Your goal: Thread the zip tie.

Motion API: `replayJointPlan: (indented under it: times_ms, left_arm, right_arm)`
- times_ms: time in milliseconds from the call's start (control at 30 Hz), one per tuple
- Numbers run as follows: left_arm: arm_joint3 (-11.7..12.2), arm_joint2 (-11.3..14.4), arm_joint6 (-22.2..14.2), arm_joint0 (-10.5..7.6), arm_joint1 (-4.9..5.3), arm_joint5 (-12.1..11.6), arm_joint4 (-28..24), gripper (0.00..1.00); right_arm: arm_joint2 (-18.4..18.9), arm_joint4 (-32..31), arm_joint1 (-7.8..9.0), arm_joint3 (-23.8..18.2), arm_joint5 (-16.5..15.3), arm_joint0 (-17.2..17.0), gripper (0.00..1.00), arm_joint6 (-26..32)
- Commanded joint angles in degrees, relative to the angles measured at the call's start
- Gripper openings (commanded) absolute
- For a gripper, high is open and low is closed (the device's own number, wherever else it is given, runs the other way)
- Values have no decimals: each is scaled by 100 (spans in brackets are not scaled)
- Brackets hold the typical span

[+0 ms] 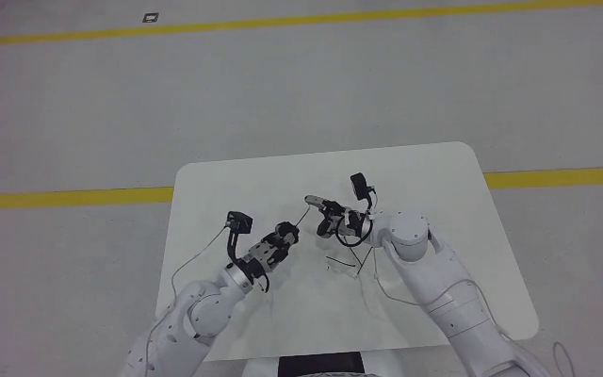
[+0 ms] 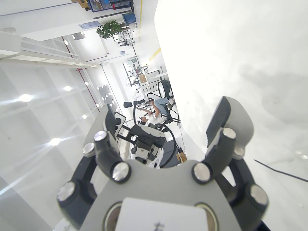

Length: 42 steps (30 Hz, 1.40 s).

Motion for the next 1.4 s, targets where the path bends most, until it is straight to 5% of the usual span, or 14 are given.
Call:
replayJointPlan:
  times_ms: [0,300,367,533,967,1100,1367]
  left_arm:
    - [-19,-10,-43,3,11,0,-34,0]
    - [-19,-10,-43,3,11,0,-34,0]
    - [124,-12,-120,-23,-1,35,-358,0]
    - [271,-227,-689,50,47,0,-1452,0]
    - [-24,-1314,-2562,616,283,0,-4018,0]
    - [57,-1542,-3158,632,295,0,-4225,0]
    - [57,-1542,-3158,632,295,0,-4225,0]
  right_arm:
    - [-2,2,-1,1,7,1,100,-3]
    - [-2,2,-1,1,7,1,100,-3]
    - [-2,2,-1,1,7,1,100,-3]
    - [-2,2,-1,1,7,1,100,-3]
    - [-2,2,-1,1,7,1,100,-3]
    - [-2,2,-1,1,7,1,100,-3]
    - [-2,2,-1,1,7,1,100,-3]
